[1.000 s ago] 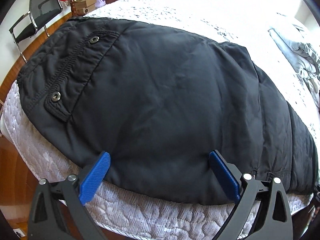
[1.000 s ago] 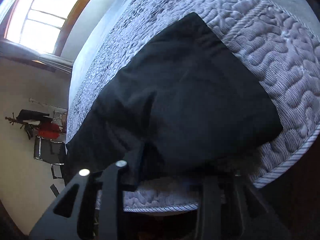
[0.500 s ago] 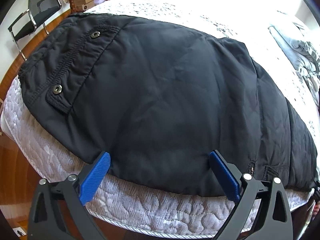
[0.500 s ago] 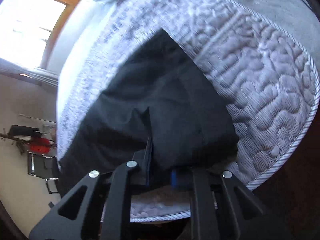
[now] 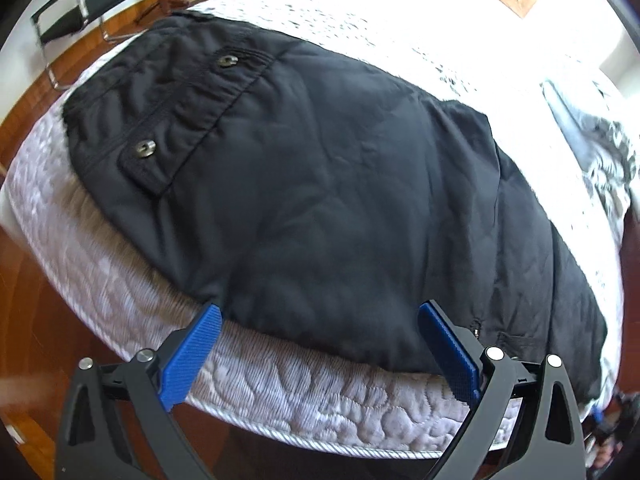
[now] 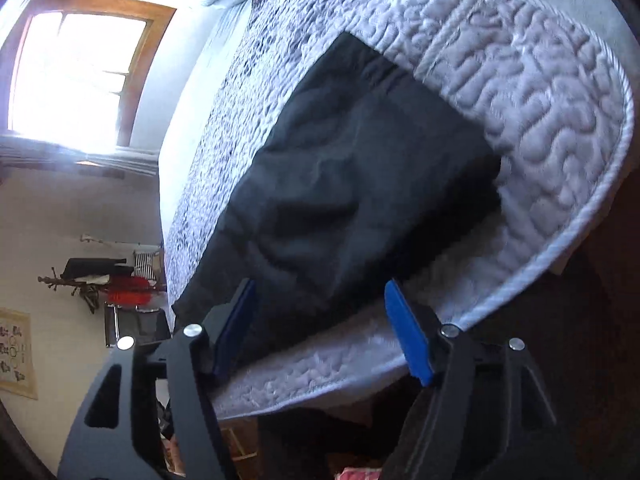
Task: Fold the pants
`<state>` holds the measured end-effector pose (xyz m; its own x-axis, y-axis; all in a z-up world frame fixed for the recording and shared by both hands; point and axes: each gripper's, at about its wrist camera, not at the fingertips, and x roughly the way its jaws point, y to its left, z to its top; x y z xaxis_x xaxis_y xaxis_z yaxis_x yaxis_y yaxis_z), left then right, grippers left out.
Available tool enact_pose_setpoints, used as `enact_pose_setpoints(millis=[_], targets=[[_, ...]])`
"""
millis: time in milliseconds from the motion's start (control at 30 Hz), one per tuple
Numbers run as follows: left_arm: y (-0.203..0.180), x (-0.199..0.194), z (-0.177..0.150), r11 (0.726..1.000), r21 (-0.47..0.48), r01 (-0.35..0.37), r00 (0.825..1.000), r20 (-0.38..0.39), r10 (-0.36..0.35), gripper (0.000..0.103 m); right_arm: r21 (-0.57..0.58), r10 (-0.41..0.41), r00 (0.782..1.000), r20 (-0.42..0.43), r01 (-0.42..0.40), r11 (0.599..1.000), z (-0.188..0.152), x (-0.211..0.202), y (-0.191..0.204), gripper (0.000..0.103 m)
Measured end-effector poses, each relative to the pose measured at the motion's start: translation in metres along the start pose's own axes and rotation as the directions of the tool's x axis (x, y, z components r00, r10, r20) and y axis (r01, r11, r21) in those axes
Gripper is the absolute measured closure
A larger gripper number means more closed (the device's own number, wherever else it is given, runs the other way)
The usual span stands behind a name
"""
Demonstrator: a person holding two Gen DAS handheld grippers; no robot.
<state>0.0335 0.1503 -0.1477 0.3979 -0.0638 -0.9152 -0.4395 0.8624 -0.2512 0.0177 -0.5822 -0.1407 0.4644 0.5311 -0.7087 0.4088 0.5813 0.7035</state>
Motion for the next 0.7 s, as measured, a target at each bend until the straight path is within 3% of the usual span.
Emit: enact_pose_setpoints(millis=[333, 700], targets=[[0.017, -0.017, -0.006, 0.999, -0.036, 0.011, 1.0, 0.002, -0.011, 0.004, 0.031, -0.068, 0.996, -0.065, 0.07, 0.997, -0.007, 0.018, -0.004, 0.031], [0.008, -0.007, -0.007, 1.0, -0.026, -0.009, 1.0, -0.022, 0.008, 0.004, 0.052, -0.148, 0.988, -0.034, 0.15, 0.987, 0.015, 0.026, -0.011, 0.029]])
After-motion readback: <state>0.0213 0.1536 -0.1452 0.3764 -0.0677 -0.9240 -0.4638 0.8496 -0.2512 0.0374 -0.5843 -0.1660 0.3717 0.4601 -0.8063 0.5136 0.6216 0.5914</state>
